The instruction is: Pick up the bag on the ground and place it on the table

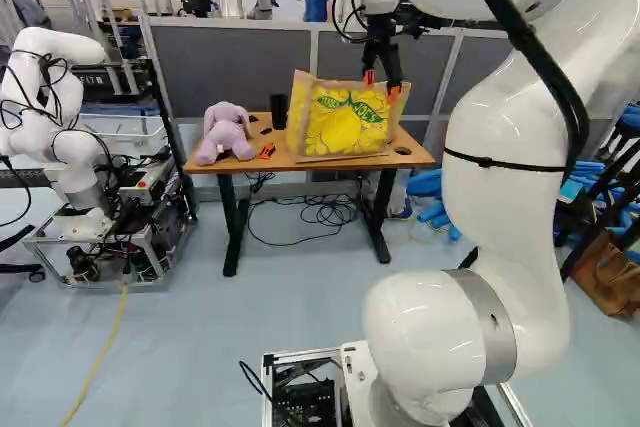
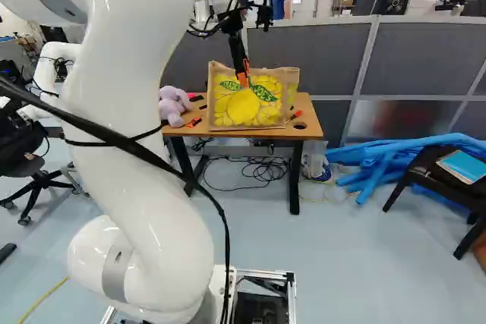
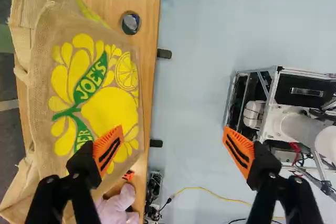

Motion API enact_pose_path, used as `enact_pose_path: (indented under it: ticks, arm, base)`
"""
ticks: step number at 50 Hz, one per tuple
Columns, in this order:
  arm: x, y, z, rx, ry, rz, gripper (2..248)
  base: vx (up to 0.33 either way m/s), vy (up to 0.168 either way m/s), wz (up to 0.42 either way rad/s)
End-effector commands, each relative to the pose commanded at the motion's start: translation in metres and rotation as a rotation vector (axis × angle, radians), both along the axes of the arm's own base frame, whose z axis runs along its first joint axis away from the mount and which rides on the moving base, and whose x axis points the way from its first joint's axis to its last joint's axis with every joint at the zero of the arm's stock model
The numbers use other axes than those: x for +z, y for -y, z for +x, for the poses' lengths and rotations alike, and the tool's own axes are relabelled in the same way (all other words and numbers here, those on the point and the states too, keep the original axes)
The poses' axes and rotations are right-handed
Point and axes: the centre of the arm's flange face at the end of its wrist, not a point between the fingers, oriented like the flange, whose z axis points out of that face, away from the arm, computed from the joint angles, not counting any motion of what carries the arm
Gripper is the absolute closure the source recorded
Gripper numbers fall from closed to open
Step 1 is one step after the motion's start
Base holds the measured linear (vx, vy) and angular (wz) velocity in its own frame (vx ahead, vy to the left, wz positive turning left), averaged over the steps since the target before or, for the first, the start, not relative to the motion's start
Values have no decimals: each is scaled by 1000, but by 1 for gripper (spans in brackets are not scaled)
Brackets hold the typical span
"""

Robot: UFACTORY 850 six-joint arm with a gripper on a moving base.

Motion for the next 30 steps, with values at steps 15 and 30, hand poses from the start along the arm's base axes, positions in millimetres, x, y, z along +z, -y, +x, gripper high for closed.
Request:
enact_pose_path:
  ticks: [15,30]
  arm:
    - [-14,-3,-3,73,35,2,3]
    - [-34,-6,-9,166,82,0,3]
  base:
    - [0,0,0]
    - [0,0,0]
